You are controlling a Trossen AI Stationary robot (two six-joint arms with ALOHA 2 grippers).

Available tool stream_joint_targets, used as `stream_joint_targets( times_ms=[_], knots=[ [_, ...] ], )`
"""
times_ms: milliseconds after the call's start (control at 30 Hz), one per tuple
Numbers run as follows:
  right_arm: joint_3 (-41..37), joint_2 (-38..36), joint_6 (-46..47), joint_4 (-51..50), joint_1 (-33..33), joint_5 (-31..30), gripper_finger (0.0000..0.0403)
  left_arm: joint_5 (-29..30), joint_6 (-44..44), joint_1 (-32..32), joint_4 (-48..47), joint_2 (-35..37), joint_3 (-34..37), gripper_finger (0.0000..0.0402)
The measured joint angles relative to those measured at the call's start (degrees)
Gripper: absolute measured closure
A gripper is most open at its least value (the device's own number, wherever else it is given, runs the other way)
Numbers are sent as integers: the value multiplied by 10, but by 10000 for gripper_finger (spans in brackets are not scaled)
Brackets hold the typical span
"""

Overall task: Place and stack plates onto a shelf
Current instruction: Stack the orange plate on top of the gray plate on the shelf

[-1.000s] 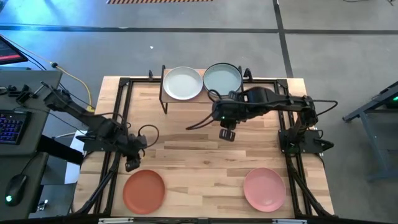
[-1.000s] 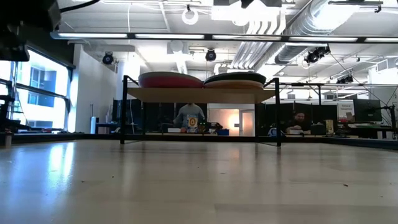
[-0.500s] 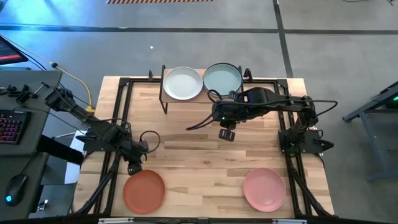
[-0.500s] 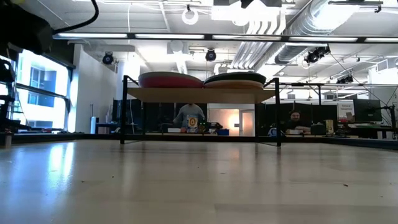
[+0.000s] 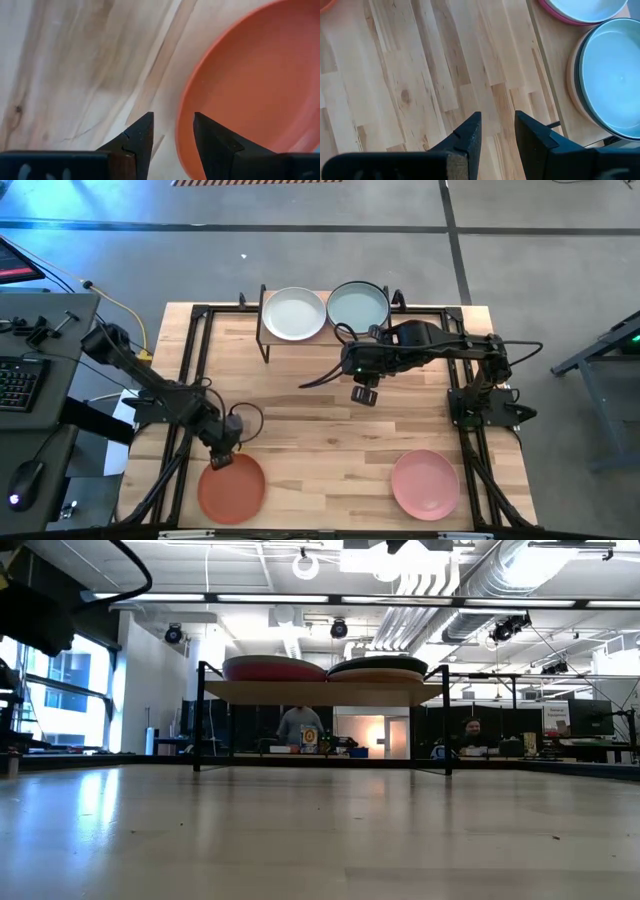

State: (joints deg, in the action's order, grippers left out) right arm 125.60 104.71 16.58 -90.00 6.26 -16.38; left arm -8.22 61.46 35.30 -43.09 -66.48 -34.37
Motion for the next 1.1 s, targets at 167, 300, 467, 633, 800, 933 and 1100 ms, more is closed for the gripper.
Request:
stream_joint_targets(
  times_ms=[167,300,467,633,800,933,1100],
  knots=[
    [0,0,-1,0,0,0,306,-1,7,17,25,-26,0,273],
    [0,0,-1,0,0,0,306,-1,13,25,25,-46,0,273],
    [0,0,-1,0,0,0,306,2,5,28,31,-78,0,273],
    [0,0,-6,0,0,-1,306,2,4,28,35,-109,-1,273],
    [0,0,-6,0,0,-10,306,-1,4,28,36,-130,-1,285],
    [0,0,-13,0,0,-11,306,-3,4,28,43,-131,-1,326],
    [0,0,-16,0,0,-24,306,-5,2,27,44,-129,-10,385]
  ],
)
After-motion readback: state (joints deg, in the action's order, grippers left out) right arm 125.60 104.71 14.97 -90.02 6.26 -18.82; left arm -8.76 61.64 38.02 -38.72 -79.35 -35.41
